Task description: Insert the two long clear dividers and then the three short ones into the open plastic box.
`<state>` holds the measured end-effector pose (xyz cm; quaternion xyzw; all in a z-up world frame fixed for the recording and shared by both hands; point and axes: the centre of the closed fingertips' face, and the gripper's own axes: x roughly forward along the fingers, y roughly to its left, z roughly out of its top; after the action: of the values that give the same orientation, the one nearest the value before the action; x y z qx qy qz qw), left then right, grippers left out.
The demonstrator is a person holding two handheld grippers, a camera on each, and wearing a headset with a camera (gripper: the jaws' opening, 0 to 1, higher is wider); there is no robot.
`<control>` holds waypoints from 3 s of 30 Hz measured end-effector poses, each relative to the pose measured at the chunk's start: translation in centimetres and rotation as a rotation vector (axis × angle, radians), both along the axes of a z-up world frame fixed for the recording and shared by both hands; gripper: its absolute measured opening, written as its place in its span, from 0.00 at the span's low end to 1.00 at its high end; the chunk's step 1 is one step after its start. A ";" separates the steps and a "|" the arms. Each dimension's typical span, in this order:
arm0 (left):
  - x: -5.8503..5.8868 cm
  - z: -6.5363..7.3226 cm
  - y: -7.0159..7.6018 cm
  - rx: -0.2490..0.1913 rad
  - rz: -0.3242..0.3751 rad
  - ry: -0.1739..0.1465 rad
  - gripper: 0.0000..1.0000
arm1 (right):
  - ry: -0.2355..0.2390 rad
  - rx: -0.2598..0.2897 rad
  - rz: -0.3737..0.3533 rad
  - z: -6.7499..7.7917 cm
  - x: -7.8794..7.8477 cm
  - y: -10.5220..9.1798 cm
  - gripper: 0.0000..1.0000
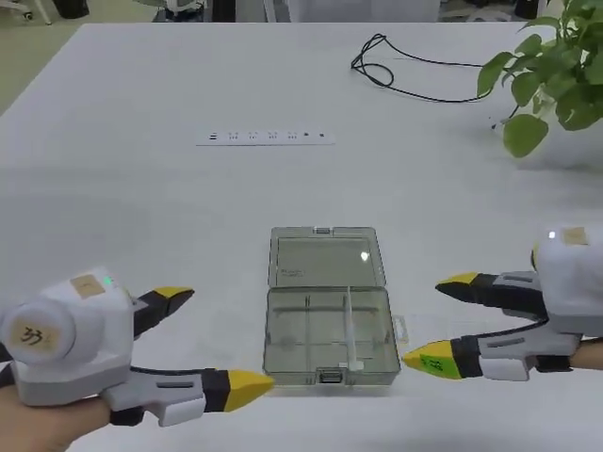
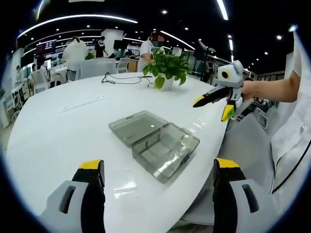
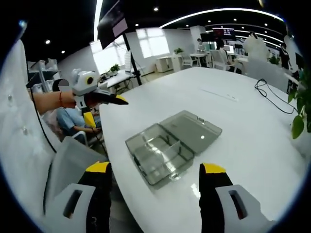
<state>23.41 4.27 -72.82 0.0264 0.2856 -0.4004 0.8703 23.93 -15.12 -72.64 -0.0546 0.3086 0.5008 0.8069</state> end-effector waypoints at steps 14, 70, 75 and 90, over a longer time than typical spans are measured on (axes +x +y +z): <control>0.4 -4.7 2.7 0.143 0.095 0.154 0.79 | -0.085 -0.011 0.022 -1.0 -1.3 -2.1 0.84; 1.6 -12.4 6.3 0.481 0.200 0.380 0.32 | -0.119 0.044 -0.043 -0.6 -1.2 -3.4 0.81; 1.4 -12.3 6.1 0.444 0.205 0.391 0.32 | -0.116 0.033 -0.033 -0.9 -1.5 -3.3 0.81; 0.9 -11.8 5.9 0.215 0.316 0.456 0.31 | -0.114 0.020 -0.019 -0.8 -1.6 -2.4 0.81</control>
<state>24.26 10.21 -84.59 -0.0169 0.5152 -0.2230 0.8274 22.38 -17.52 -73.43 -0.0720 0.2578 0.4922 0.8283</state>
